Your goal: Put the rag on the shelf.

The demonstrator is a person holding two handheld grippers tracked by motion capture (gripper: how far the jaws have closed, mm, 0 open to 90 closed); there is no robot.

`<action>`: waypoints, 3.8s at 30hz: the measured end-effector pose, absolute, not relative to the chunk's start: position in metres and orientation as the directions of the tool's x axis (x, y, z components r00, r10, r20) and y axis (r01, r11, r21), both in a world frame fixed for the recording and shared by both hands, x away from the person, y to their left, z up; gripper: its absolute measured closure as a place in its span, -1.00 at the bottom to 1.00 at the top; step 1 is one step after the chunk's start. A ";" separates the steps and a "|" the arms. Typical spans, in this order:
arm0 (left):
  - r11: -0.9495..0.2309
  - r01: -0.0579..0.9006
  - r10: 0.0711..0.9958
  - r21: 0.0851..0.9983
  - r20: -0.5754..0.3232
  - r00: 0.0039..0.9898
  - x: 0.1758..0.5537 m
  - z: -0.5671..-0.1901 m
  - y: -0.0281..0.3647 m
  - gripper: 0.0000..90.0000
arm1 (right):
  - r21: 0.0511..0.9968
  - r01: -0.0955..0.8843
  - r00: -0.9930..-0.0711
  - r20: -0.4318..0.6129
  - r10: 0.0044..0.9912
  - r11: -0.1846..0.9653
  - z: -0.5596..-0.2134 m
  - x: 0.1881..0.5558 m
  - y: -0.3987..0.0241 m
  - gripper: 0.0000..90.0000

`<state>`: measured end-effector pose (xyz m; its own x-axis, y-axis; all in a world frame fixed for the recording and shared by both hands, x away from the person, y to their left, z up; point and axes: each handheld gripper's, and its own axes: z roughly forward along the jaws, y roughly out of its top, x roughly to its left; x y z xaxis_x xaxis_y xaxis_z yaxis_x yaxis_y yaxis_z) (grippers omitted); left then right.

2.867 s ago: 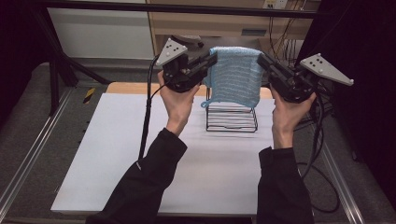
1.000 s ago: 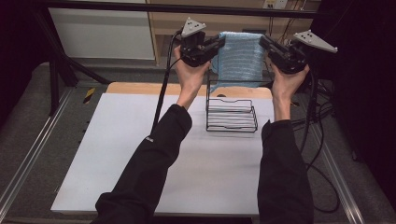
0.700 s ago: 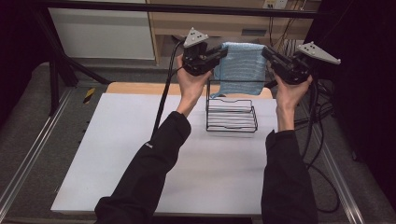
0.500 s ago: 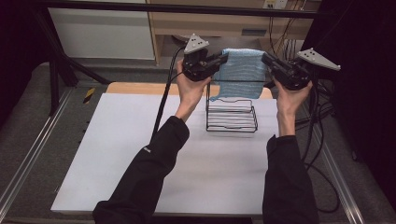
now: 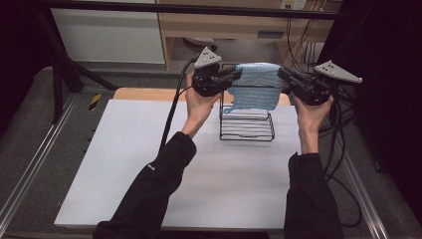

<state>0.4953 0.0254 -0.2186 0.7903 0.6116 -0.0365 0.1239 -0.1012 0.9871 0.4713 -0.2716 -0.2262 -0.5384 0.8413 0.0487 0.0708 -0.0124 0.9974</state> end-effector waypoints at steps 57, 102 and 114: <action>-0.287 0.290 0.593 0.913 -0.069 0.803 0.480 -0.229 0.014 0.97 | 0.988 0.118 -0.626 -0.003 0.780 0.099 -0.242 0.442 -0.274 0.43; -0.280 0.278 0.618 0.919 -0.048 0.785 0.481 -0.259 0.022 0.78 | 0.966 0.225 -0.597 0.036 0.801 0.124 -0.275 0.448 -0.264 0.72; -0.281 0.266 0.630 0.922 -0.032 0.776 0.471 -0.243 0.040 0.33 | 0.976 0.199 -0.605 0.047 0.795 0.093 -0.258 0.443 -0.262 0.20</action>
<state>0.4715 0.0395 -0.2430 0.7758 0.6302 -0.0322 0.2662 -0.2807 0.9221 0.4429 -0.2619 -0.2577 -0.6049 0.7949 0.0474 0.1988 0.0931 0.9756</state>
